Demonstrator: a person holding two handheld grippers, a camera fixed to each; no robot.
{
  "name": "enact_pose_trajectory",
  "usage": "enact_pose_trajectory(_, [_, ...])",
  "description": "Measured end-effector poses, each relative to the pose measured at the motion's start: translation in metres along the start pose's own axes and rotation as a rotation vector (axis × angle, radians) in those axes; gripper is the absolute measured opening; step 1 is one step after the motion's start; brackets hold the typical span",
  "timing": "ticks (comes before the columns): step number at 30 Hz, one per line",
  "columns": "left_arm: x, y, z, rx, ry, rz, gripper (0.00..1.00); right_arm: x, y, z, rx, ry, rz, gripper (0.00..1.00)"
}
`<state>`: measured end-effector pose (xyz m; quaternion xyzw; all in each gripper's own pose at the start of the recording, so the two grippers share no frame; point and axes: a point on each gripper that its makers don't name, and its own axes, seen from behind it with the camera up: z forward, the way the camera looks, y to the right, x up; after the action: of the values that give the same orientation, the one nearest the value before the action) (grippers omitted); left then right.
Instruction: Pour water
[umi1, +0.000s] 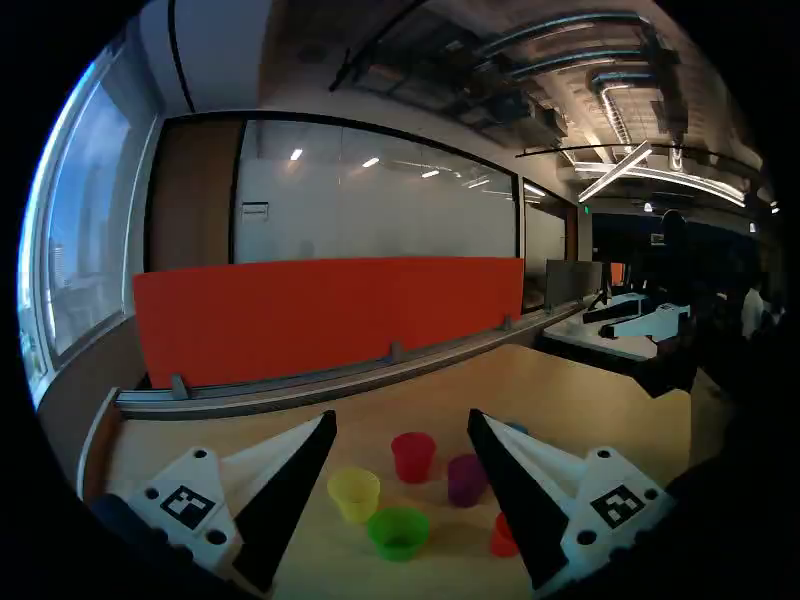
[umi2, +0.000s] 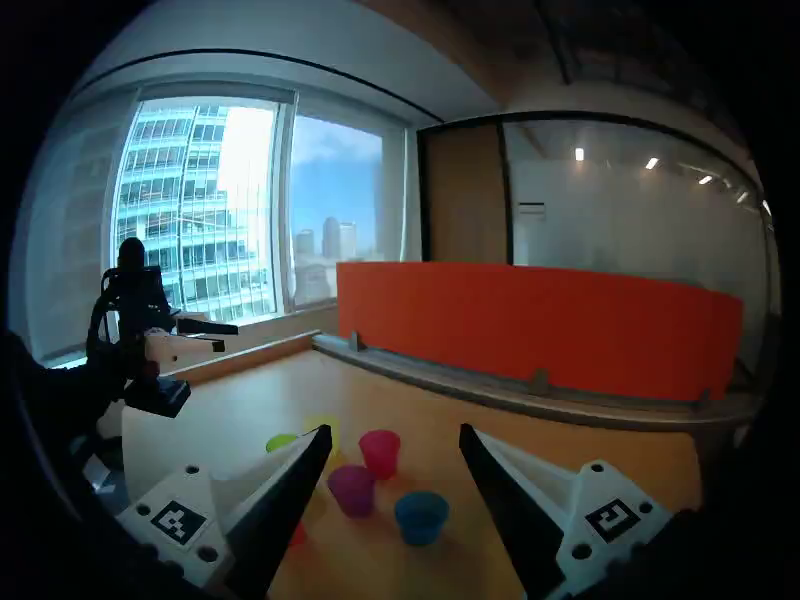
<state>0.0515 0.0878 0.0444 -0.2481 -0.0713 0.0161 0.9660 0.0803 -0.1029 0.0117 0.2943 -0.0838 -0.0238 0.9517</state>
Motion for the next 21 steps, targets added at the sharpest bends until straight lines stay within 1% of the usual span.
enact_pose_trajectory(8, [-0.028,-0.002,0.002,-0.011,-0.074,0.012,0.98,-0.015,0.0,0.002,0.012,-0.058,-0.038,0.99])
enact_pose_trajectory(15, [-0.047,-0.005,0.003,-0.014,-0.113,0.019,0.98,-0.032,0.001,0.007,0.021,-0.102,-0.066,0.99])
enact_pose_trajectory(21, [-0.064,-0.007,0.005,-0.012,-0.134,0.032,0.97,-0.047,0.005,0.013,0.019,-0.136,-0.077,0.99])
